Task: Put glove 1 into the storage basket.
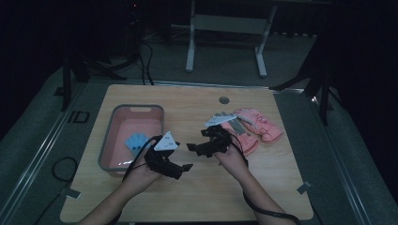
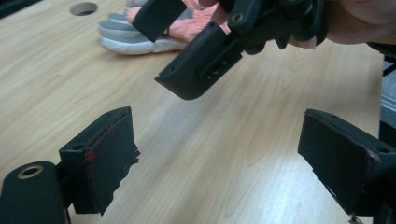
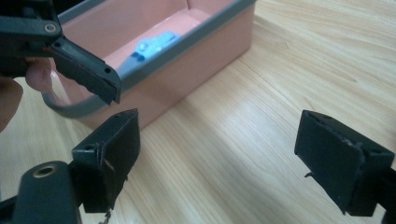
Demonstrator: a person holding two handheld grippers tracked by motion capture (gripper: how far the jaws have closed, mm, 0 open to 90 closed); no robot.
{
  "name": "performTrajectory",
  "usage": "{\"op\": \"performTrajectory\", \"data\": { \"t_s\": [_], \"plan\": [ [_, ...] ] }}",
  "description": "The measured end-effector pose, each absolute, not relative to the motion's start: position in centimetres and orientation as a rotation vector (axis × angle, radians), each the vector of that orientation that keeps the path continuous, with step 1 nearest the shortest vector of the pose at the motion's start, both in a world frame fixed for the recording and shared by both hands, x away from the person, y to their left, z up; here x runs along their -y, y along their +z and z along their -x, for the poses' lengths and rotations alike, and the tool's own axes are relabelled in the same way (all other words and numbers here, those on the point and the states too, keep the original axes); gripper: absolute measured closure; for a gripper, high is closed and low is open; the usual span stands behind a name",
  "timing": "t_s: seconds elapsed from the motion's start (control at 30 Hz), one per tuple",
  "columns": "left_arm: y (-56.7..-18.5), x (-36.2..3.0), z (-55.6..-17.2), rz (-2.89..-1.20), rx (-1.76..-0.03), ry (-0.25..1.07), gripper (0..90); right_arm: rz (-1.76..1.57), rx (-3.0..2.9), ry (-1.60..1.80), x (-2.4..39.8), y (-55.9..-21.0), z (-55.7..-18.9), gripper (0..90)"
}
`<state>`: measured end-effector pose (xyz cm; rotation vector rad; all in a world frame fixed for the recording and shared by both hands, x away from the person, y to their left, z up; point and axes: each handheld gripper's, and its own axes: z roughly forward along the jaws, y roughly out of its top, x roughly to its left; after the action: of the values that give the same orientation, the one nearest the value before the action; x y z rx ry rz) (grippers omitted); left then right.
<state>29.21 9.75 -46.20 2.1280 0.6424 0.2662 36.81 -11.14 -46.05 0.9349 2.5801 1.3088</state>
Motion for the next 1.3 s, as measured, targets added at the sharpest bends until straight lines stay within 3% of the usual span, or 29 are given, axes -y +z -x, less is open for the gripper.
{"op": "performTrajectory", "data": {
  "t_s": [0.33,0.7,1.07,1.17,1.3],
  "plan": [
    [-48.7,-7.2,-28.4,-2.149,-0.571,0.158,11.4,-0.911,-2.528,1.280,13.7,-47.2,-36.3,14.3],
    [-52.5,-5.2,-27.2,-2.211,-0.483,0.167,11.4,-0.995,-2.504,1.213,16.9,-49.3,-36.0,13.2],
    [-55.2,-5.2,-26.8,-2.232,-0.503,0.136,11.4,-1.064,-2.465,1.250,18.7,-50.2,-35.4,11.9],
    [-55.3,-5.2,-26.6,-2.225,-0.495,0.127,10.1,-1.051,-2.473,1.243,19.2,-50.3,-35.2,17.7],
    [-55.2,-5.2,-26.5,-2.232,-0.487,0.131,2.0,-1.041,-2.452,1.252,20.0,-50.1,-35.2,26.6]
  ]
}}
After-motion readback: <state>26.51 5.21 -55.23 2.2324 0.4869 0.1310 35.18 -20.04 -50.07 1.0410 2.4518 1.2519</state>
